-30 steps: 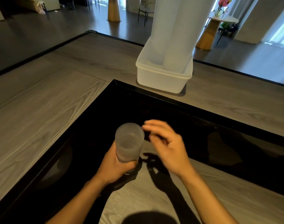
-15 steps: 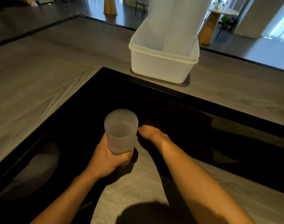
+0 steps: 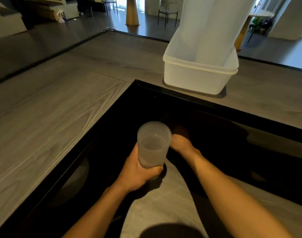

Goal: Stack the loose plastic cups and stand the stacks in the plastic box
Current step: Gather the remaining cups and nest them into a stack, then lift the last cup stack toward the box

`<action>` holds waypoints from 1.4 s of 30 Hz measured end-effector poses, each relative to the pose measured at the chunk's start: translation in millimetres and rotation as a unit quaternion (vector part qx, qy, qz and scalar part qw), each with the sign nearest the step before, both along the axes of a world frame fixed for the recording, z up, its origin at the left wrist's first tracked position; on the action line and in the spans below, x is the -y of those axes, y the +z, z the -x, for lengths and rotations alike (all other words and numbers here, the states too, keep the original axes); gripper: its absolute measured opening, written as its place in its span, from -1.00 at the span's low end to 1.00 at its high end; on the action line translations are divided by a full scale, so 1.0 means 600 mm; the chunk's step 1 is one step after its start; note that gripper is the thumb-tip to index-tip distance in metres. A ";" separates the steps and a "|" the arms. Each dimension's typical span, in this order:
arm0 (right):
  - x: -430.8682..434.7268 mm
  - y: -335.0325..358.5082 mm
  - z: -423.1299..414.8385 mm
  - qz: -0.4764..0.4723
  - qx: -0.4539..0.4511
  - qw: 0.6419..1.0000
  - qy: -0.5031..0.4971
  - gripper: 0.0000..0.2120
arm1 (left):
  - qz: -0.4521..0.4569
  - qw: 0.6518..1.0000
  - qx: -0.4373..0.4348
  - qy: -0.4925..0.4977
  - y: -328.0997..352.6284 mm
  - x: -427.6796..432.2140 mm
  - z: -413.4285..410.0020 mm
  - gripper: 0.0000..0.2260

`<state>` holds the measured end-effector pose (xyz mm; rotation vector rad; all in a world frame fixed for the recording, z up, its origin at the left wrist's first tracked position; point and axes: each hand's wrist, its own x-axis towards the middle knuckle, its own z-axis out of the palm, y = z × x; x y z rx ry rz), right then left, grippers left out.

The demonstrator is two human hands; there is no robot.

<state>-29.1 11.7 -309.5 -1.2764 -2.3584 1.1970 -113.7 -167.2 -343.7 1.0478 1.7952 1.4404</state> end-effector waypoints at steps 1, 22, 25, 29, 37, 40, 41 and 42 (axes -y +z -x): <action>0.014 0.014 -0.011 -0.012 -0.014 1.000 0.001 -0.83 | 0.003 1.000 0.001 -0.002 0.003 -0.001 -0.002 -0.25; 0.182 0.247 -0.212 -0.079 -0.245 0.966 -0.011 -0.92 | 0.061 0.997 0.009 -0.040 0.032 0.057 -0.105 -0.26; 0.171 0.250 -0.200 -0.160 -0.156 0.974 0.027 -0.91 | 0.062 0.997 0.005 -0.044 0.034 0.058 -0.105 -0.27; 0.154 0.254 -0.180 -0.181 -0.012 0.978 0.107 -0.69 | 0.068 0.997 0.011 -0.046 0.031 0.057 -0.105 -0.27; 0.138 0.272 -0.132 -0.188 0.186 0.939 0.220 -0.67 | 0.062 0.997 0.023 -0.049 0.027 0.055 -0.107 -0.30; 0.142 0.237 -0.131 -0.209 0.243 0.920 0.224 -0.56 | 0.053 0.997 0.012 -0.053 0.030 0.053 -0.105 -0.31; 0.144 0.226 -0.134 -0.181 0.221 0.934 0.216 -0.51 | 0.050 0.997 0.010 -0.055 0.030 0.053 -0.104 -0.31; 0.144 0.215 -0.138 -0.146 0.176 0.952 0.205 -0.48 | 0.049 0.997 0.013 -0.057 0.032 0.053 -0.103 -0.31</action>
